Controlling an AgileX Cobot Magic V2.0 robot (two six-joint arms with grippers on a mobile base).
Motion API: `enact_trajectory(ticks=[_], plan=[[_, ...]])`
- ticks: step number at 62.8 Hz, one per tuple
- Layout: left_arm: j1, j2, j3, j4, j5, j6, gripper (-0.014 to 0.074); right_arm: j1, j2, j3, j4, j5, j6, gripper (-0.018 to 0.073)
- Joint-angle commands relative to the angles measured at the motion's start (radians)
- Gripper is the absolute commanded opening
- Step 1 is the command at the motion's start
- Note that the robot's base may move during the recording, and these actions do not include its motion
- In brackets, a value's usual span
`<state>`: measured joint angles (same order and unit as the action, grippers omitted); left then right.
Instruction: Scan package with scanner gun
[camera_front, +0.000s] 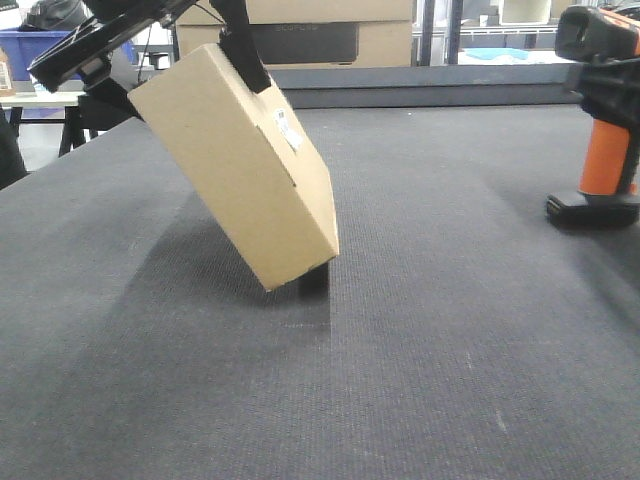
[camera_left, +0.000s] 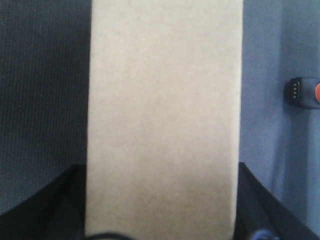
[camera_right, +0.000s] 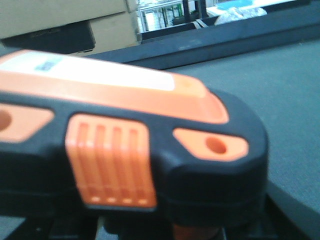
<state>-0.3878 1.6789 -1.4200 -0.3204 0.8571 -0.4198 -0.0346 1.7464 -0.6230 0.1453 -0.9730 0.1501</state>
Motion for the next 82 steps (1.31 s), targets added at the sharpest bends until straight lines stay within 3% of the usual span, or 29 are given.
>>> enact_trajectory(ticks=[1, 11, 20, 27, 39, 43, 62, 75, 82], plan=[[-0.009, -0.002, -0.001, -0.019, -0.008, -0.001, -0.0111, -0.001, 0.002, -0.005, 0.001, -0.021, 0.000, 0.0048], [-0.009, -0.002, -0.001, -0.082, -0.028, -0.001, -0.0111, -0.001, -0.006, -0.005, -0.012, -0.034, -0.010, -0.0169], [-0.009, -0.002, -0.001, -0.141, -0.095, -0.001, -0.0111, -0.001, -0.050, -0.005, -0.044, -0.052, -0.119, -0.0167], [-0.009, -0.002, -0.001, -0.146, -0.143, -0.001, -0.0111, -0.001, -0.106, -0.005, -0.047, -0.046, -0.219, -0.0167], [-0.009, -0.002, -0.001, -0.146, -0.148, -0.001, -0.0111, -0.001, -0.168, -0.005, -0.047, -0.017, -0.508, -0.0155], [-0.009, -0.002, -0.001, -0.146, -0.148, -0.001, -0.0111, -0.001, -0.177, -0.005, -0.047, -0.003, -0.561, -0.0155], [-0.009, -0.002, -0.001, -0.146, -0.124, -0.001, -0.0111, -0.001, -0.175, -0.005, -0.047, 0.026, -0.547, -0.0155], [-0.009, -0.002, -0.001, -0.129, -0.111, -0.001, -0.0111, -0.001, -0.157, -0.005, 0.035, 0.059, -0.118, -0.0155], [-0.009, -0.002, -0.001, -0.067, -0.098, -0.001, -0.0111, -0.001, -0.116, -0.005, 0.035, 0.013, -0.039, -0.0155]])
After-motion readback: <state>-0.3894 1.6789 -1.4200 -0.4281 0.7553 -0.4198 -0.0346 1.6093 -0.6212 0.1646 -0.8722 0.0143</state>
